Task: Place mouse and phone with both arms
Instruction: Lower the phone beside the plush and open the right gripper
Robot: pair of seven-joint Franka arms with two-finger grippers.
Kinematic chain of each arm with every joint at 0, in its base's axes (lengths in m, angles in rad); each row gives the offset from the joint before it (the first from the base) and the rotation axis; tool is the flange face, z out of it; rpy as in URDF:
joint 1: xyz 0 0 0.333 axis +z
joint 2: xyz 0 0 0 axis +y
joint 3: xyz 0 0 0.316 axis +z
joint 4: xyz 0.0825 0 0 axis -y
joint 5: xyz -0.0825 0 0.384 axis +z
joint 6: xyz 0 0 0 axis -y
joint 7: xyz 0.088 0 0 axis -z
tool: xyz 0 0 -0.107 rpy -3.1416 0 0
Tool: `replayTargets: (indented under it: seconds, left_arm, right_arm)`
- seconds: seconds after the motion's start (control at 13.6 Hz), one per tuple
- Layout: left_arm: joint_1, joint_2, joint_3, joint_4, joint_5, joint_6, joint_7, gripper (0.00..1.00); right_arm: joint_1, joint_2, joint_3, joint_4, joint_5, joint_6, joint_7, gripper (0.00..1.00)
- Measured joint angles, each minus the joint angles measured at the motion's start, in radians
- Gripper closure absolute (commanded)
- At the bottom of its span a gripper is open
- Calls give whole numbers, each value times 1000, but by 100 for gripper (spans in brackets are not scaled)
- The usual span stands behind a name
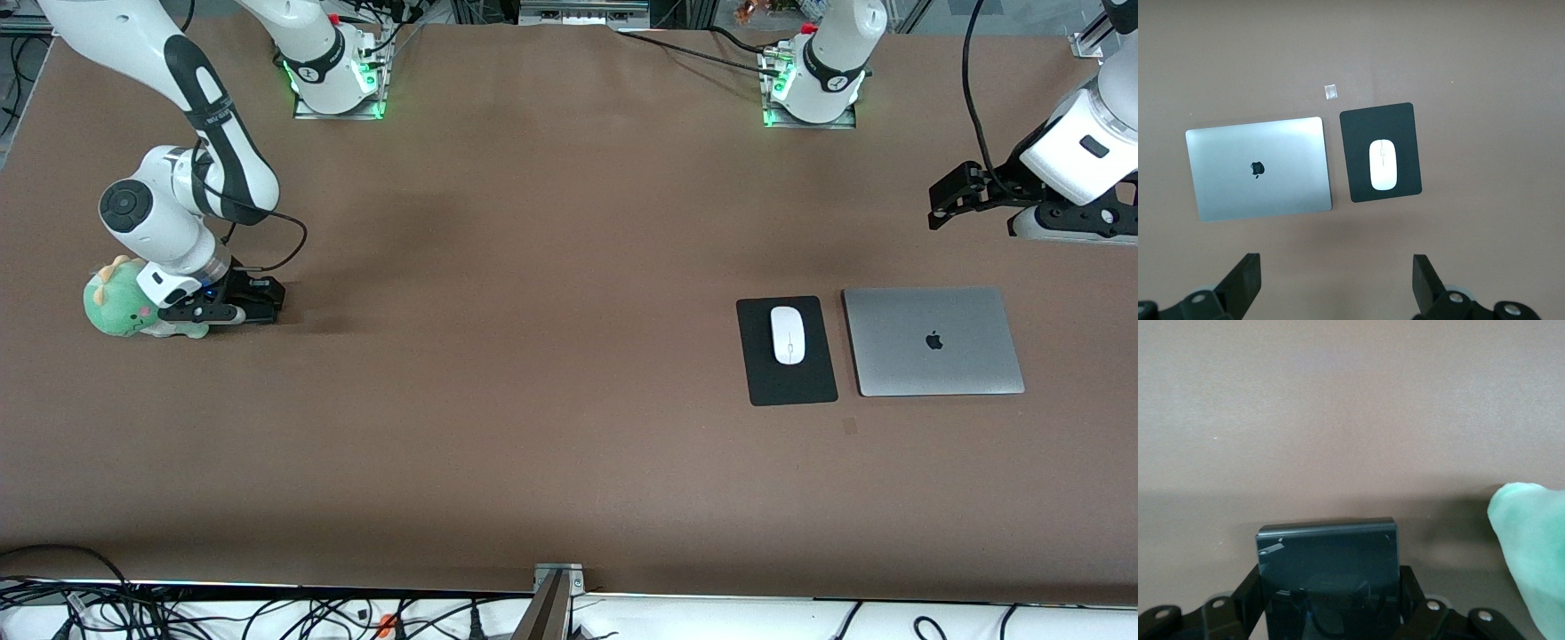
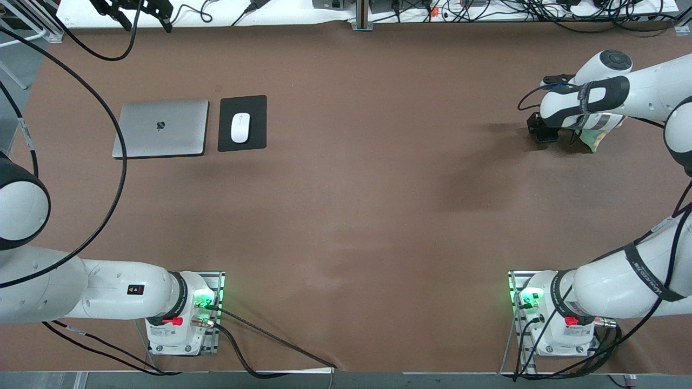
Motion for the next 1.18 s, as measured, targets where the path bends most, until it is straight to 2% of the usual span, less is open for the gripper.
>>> replayTargets:
  seconds: [0.07, 0.15, 0.22, 0.29, 0.37, 0.66, 1.18]
  left_arm:
    - [0, 0, 0, 0, 0, 0, 0, 0]
    - [0, 0, 0, 0, 0, 0, 0, 0]
    - [0, 0, 0, 0, 0, 0, 0, 0]
    - [0, 0, 0, 0, 0, 0, 0, 0]
    - [-1, 0, 0, 0, 0, 0, 0, 0]
    - [-1, 0, 0, 0, 0, 0, 0, 0]
    - [-1, 0, 0, 1, 0, 0, 0, 0]
  right_arm:
    - [0, 18, 4, 0, 3, 27, 0, 67]
    - [0, 34, 7, 0, 5, 47, 0, 62]
    - [0, 48, 8, 0, 5, 64, 0, 51]
    - [0, 56, 9, 2, 5, 74, 0, 23]
    - [0, 56, 9, 4, 5, 75, -3, 0]
    - [1, 51, 15, 34, 5, 32, -11, 0]
    - [2, -94, 17, 284, 12, -524, -10, 0]
